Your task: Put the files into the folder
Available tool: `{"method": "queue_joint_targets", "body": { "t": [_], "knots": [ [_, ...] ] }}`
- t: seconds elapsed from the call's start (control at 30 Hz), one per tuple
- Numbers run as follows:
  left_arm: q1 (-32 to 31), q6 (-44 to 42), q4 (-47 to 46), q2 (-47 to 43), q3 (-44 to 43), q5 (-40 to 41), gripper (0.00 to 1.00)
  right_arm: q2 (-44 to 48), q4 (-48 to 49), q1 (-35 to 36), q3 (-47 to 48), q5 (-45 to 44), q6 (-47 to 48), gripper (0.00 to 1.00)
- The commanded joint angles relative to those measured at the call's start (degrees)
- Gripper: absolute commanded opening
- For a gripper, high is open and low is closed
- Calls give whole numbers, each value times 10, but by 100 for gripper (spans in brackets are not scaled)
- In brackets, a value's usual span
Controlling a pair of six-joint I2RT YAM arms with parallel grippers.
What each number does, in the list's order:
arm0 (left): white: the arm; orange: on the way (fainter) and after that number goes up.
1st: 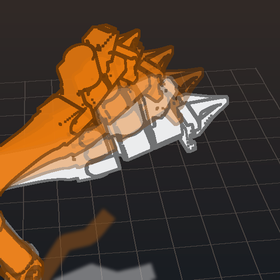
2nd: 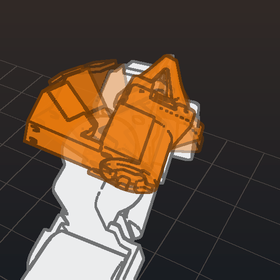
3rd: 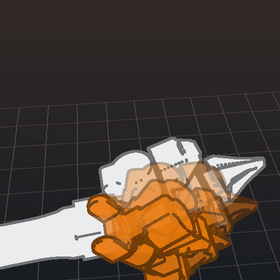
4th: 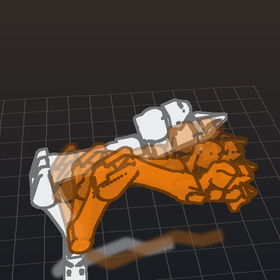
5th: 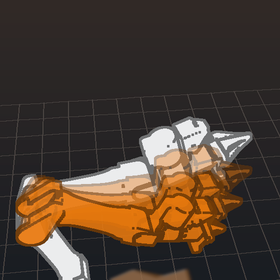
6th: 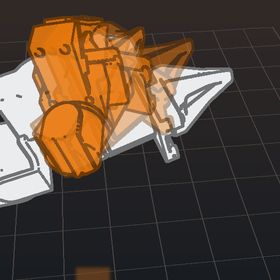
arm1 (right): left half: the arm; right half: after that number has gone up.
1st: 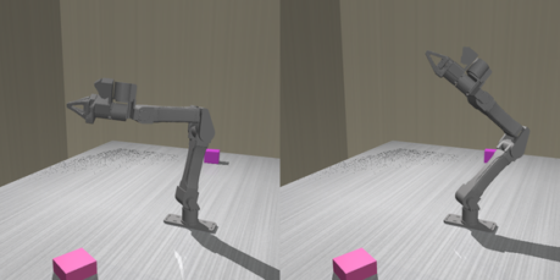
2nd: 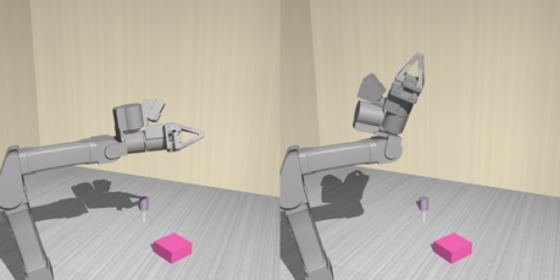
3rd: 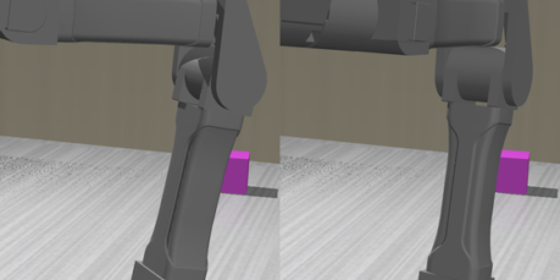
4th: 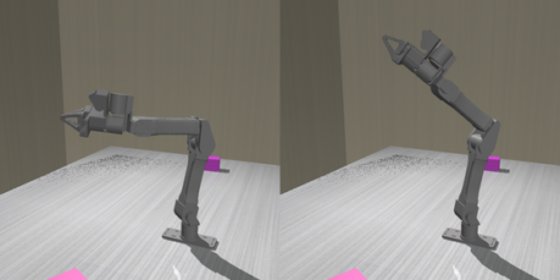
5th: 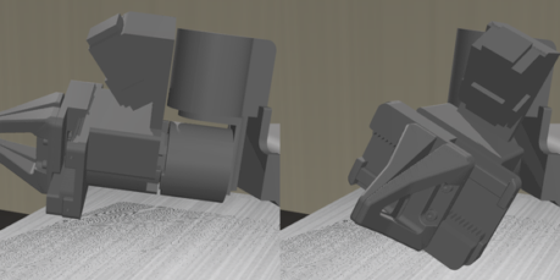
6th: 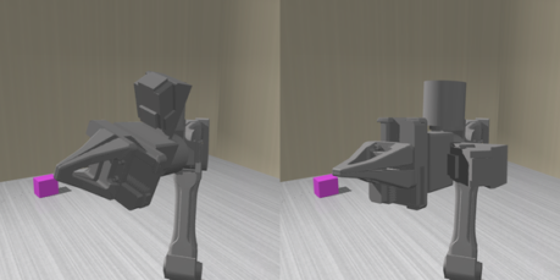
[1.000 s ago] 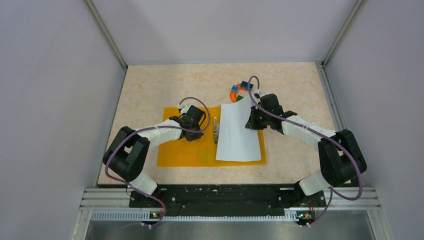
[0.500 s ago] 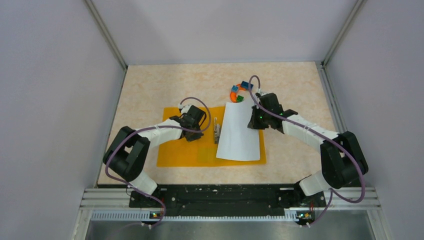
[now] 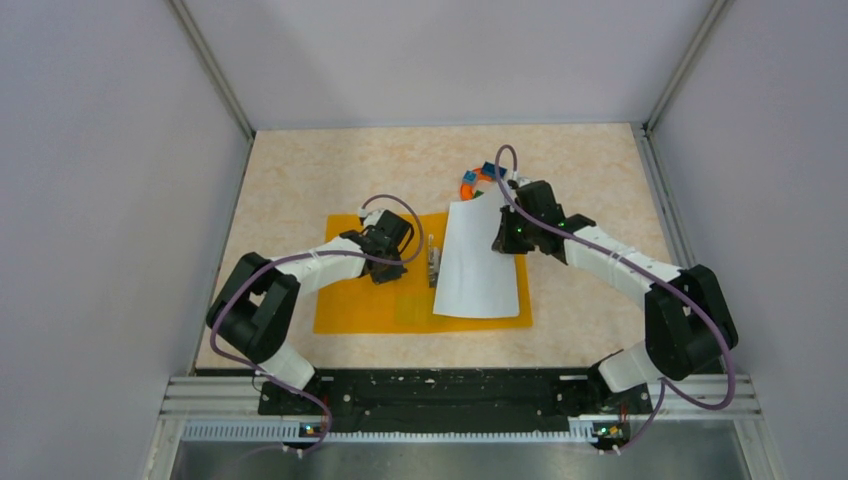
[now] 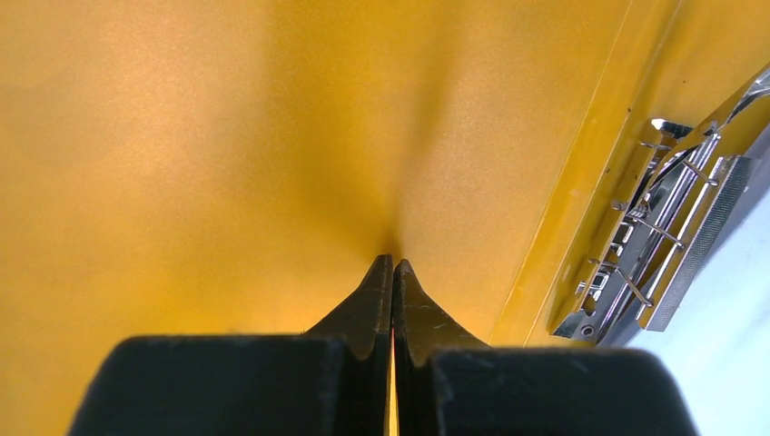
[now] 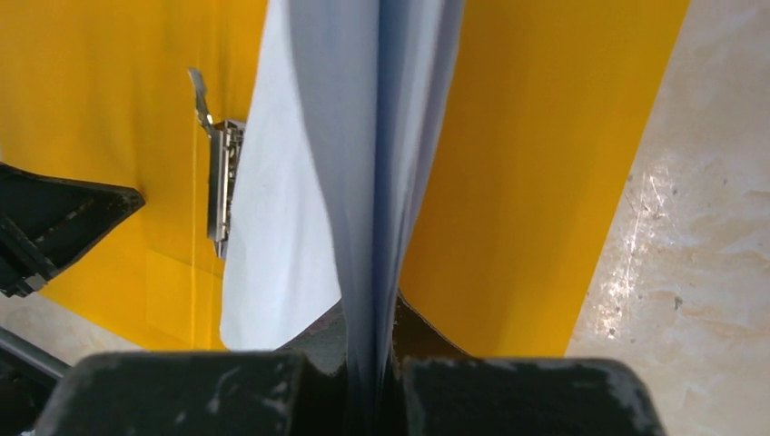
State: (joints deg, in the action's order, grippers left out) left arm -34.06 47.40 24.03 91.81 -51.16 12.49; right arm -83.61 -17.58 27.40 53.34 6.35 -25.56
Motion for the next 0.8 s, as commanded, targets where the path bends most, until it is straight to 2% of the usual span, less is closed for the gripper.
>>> {"method": "queue_joint_targets", "body": {
  "t": [0.0,0.33,0.53,0.77],
  "knots": [
    [-4,-10,6,-3,-23,10,0,8,5,13,41,-10,-3,0],
    [-5,-11,6,-2,-24,10,0,-14,10,25,57,11,-2,0],
    [-5,-14,6,0,-25,9,0,-28,8,27,61,55,20,0],
    [-5,-15,5,2,-25,9,0,-42,-20,26,70,66,50,0]
  ]
}}
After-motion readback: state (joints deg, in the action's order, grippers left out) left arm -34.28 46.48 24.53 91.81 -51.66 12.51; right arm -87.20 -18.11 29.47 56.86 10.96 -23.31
